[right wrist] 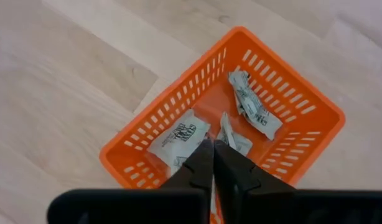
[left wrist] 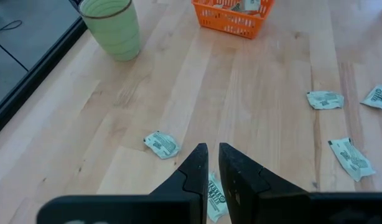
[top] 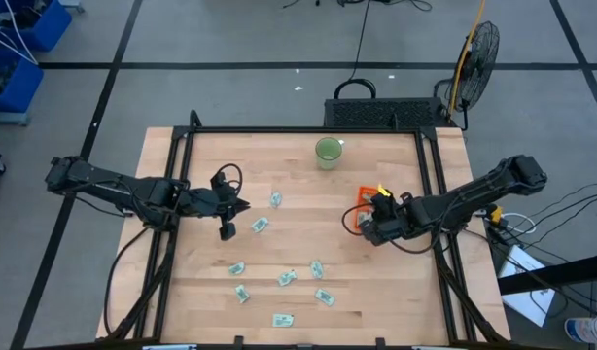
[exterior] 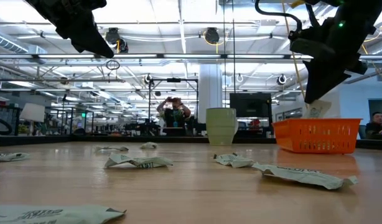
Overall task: Pick and place Stevia / Truvia into bins
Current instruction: Put the light green packet into the orange basket
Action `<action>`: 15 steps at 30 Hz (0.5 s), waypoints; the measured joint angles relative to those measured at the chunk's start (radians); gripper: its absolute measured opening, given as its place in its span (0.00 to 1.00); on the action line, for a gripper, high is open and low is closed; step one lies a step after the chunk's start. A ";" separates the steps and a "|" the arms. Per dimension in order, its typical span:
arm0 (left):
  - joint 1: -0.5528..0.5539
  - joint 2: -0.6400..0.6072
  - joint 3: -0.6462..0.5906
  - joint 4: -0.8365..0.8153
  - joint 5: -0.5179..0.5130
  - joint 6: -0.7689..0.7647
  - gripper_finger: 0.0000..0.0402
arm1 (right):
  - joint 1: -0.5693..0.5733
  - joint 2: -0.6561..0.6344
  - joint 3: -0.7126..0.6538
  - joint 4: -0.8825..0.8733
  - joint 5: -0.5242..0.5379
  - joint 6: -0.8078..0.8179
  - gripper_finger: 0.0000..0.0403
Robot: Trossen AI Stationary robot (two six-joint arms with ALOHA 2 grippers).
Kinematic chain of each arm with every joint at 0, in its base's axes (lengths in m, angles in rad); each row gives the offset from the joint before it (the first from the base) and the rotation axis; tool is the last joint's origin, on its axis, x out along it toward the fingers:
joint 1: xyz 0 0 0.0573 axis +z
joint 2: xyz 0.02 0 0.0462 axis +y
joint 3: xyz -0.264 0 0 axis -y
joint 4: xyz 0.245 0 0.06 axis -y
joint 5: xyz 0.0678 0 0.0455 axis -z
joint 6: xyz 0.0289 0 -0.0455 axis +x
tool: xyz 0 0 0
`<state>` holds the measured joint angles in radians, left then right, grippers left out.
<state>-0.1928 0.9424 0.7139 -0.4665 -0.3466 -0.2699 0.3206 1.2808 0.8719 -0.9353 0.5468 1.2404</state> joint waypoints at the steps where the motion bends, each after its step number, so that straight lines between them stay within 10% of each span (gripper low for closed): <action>1: 0.000 0.000 0.000 0.000 0.000 0.000 0.12 | 0.000 0.000 0.000 0.000 0.000 -0.006 0.05; 15: 0.000 0.000 0.000 0.000 0.000 0.000 0.12 | 0.000 0.000 0.000 0.025 0.001 -0.006 0.21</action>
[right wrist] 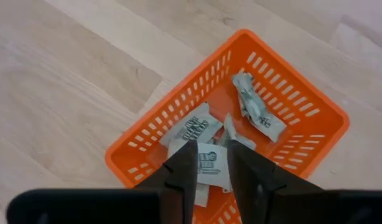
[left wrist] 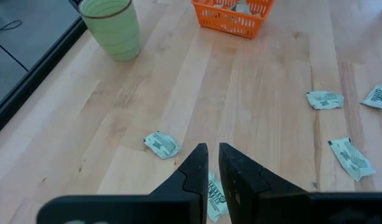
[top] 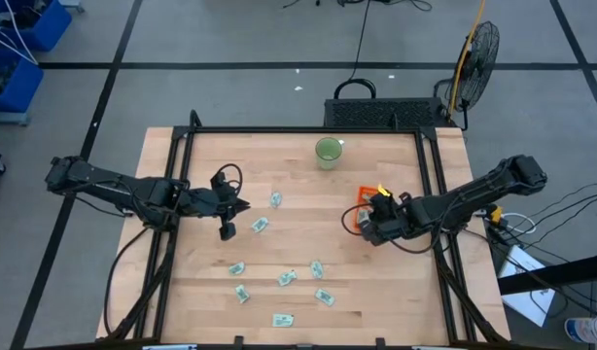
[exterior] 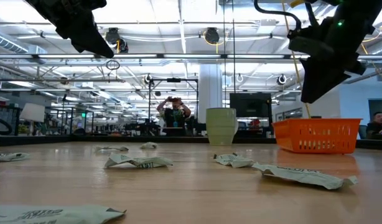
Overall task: Pick and place Stevia / Truvia into bins
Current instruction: Put the light green packet into the orange basket
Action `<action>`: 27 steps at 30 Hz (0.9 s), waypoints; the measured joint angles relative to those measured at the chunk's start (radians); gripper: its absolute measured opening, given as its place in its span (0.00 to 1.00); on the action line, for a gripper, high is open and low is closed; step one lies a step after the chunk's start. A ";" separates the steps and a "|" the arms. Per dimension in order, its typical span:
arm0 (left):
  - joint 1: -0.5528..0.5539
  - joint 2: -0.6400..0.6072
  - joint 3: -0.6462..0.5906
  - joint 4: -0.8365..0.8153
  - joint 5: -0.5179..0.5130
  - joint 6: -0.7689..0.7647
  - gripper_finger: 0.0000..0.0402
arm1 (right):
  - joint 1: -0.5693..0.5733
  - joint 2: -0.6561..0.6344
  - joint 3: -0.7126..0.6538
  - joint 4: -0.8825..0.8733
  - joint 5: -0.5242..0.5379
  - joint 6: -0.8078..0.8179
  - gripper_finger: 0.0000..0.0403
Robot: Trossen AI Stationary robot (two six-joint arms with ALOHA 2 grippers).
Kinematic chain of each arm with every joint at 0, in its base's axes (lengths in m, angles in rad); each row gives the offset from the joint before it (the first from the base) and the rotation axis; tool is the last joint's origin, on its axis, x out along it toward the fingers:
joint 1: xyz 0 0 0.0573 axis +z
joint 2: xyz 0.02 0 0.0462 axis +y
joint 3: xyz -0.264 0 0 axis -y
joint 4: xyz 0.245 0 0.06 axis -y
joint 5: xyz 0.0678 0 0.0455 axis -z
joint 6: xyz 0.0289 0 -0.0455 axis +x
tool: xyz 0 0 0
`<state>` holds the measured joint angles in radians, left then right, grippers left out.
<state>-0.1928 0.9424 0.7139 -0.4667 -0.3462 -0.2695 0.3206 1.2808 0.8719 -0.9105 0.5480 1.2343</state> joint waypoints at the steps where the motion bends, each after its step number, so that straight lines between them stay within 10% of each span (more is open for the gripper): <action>1: 0.000 0.000 0.000 0.000 0.000 0.000 0.12 | 0.000 0.000 0.000 0.009 0.000 -0.002 0.21; 27: 0.000 0.000 0.000 0.000 0.000 0.000 0.12 | -0.053 0.042 0.001 0.686 0.009 -0.511 0.20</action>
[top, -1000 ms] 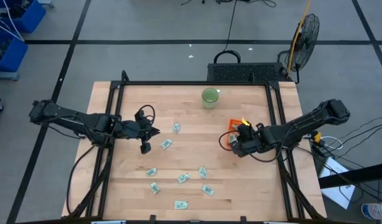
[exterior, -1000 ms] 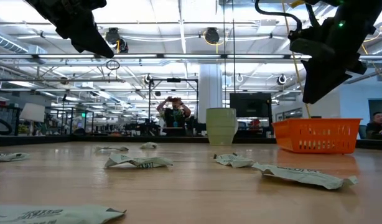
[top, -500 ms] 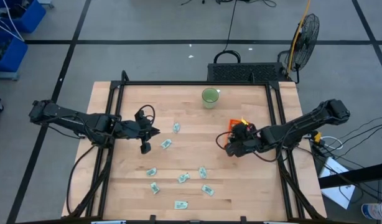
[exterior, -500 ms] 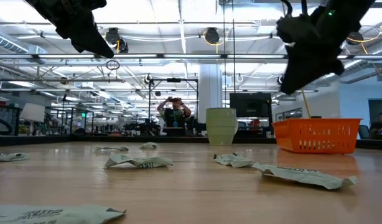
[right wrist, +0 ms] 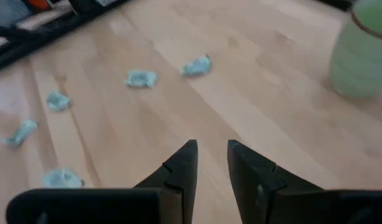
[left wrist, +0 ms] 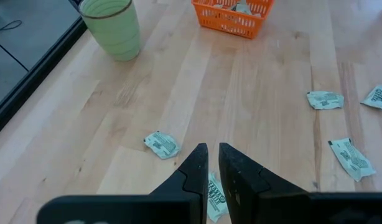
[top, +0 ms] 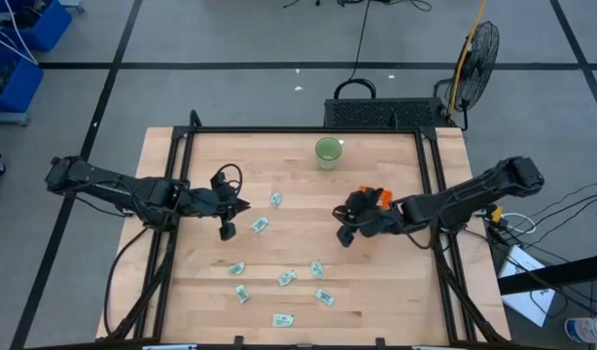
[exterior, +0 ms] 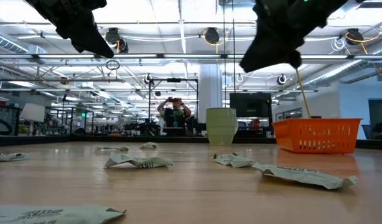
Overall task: Pick and place Stevia / Truvia into bins
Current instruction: Put the light green packet into the orange basket
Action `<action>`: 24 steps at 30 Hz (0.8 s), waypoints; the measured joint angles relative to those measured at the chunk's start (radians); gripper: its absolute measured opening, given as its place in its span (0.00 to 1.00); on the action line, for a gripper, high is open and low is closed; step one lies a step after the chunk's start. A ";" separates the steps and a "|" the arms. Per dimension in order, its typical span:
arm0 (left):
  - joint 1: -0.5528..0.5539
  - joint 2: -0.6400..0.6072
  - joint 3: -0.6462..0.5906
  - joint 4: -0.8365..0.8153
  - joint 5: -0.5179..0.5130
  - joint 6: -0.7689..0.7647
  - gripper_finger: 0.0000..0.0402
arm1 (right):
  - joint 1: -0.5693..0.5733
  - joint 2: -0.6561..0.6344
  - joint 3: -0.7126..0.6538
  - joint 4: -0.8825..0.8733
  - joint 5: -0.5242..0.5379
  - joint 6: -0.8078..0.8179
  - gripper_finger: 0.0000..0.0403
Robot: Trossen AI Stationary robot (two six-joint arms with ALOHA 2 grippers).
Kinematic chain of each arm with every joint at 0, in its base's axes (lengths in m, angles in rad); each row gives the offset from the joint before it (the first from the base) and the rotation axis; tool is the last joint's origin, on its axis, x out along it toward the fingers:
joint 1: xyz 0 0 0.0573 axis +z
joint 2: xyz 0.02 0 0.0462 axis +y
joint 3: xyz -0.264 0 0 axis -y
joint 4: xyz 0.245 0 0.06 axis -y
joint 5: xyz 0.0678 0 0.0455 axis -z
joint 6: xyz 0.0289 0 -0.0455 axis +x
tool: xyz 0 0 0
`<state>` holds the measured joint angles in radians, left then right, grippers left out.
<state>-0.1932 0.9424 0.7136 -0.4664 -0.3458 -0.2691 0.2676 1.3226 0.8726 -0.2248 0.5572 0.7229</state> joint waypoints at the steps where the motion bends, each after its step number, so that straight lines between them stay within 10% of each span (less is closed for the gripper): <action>1: 0.000 0.000 0.000 0.000 0.000 0.000 0.12 | -0.008 0.014 0.000 0.028 -0.001 -0.020 0.20; 12: 0.002 -0.001 0.000 0.047 -0.007 0.006 0.12 | -0.107 0.286 0.000 0.583 -0.222 -0.240 0.20; 24: 0.003 -0.001 0.000 0.261 -0.022 0.105 0.12 | -0.107 0.410 0.000 0.598 -0.400 -0.186 0.20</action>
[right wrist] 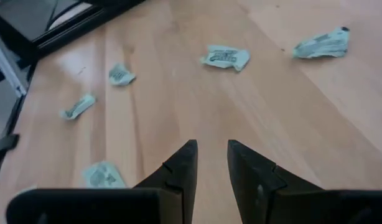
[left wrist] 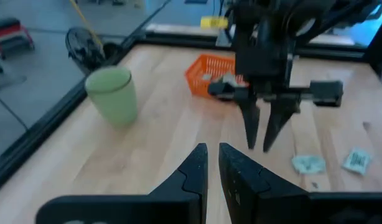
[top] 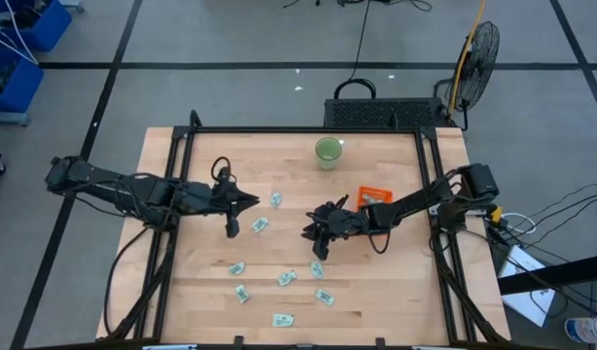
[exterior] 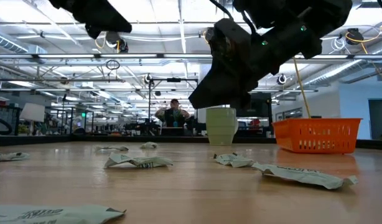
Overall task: Pick and place Stevia / Truvia into bins
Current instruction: Put the light green packet into the orange basket
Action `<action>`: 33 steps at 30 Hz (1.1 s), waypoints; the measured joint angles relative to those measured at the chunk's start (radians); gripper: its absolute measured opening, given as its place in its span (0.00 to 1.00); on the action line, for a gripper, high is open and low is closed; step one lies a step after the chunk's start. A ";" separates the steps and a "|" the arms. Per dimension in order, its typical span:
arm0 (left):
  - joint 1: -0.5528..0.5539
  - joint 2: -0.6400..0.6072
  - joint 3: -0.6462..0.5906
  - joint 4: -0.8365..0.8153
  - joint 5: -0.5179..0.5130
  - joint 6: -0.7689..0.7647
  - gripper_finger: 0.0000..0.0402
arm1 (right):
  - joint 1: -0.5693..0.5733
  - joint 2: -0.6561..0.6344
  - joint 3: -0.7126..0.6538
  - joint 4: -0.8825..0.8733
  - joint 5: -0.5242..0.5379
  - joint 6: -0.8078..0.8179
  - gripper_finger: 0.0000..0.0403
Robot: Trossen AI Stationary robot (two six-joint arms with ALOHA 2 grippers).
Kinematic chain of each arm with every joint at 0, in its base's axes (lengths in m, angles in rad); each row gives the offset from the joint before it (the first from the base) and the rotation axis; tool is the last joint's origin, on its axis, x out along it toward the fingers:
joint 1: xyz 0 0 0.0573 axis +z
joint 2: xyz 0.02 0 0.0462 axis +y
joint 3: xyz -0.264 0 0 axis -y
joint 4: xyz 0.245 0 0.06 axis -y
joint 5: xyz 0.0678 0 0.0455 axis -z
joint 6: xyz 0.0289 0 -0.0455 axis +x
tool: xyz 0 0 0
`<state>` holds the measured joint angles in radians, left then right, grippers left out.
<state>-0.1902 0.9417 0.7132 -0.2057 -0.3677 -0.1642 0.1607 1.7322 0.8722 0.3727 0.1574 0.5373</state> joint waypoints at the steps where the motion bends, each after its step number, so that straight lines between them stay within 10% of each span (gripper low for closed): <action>1: 0.000 0.000 0.000 0.017 0.001 0.012 0.12 | 0.001 -0.003 0.000 -0.009 -0.001 -0.008 0.20; 9: 0.001 0.000 0.000 0.129 0.000 0.050 0.12 | 0.010 -0.004 0.000 -0.151 -0.137 -0.031 0.20; 33: -0.001 0.001 0.000 -0.131 -0.007 -0.076 0.12 | 0.156 0.176 0.003 -0.051 -0.053 0.042 0.28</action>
<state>-0.1912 0.9424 0.7132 -0.3368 -0.3747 -0.2404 0.3164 1.9083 0.8749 0.3218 0.1047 0.5792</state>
